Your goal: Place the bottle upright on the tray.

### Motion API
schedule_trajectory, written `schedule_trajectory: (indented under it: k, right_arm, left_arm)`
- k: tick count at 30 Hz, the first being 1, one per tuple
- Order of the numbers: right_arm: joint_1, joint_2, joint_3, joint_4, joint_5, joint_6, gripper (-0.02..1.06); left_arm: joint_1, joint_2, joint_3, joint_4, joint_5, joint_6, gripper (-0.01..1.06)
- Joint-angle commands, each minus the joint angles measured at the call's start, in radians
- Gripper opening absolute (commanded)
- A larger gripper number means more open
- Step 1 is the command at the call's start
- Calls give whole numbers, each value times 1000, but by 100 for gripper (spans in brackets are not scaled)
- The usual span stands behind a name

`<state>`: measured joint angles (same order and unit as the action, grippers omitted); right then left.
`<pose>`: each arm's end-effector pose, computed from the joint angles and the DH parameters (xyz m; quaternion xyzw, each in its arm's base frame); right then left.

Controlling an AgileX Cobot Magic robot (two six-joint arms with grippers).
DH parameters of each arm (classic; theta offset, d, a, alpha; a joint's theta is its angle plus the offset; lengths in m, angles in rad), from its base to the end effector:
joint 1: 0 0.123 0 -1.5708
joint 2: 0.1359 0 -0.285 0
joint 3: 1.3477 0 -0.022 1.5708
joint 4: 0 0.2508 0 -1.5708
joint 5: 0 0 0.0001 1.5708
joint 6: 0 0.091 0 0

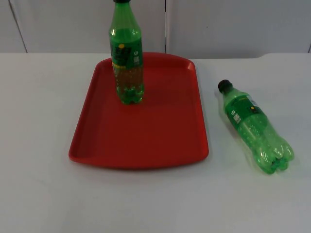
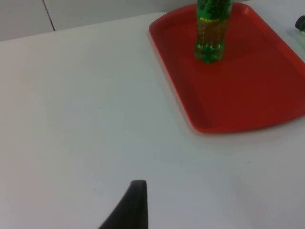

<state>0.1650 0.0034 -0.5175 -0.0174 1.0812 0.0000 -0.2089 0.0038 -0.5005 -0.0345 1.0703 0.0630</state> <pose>-0.0069 -0.0026 0.2805 -0.0700 0.8520 0.0341 0.5177 -0.0052 -0.0017 0.2767 0.1168 0.8485 -0.0548 0.5133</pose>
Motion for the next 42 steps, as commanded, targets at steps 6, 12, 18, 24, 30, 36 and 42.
schedule_trajectory:
  k: [6,12,18,24,30,36,42]
  right_arm:
    - [-1,38,-76,2,-82,-22,105]
    - [-1,269,-183,2,-126,-22,105]
    - [-1,554,-317,0,-186,-24,105]
    - [-1,838,-490,4,-186,-26,105]
    - [-1,1144,-703,35,-127,-45,105]
    - [-1,1397,-903,46,-58,-57,105]
    - [-1,1594,-1034,71,-4,-59,105]
  left_arm:
    - [1,-4,4,1,4,2,102]
    - [1,-4,4,1,4,2,102]
    - [1,-4,4,1,4,2,102]
    - [1,-4,4,1,4,2,102]
    - [1,-4,4,27,4,3,102]
    - [1,-4,4,27,4,3,102]
    - [1,-4,4,29,4,3,102]
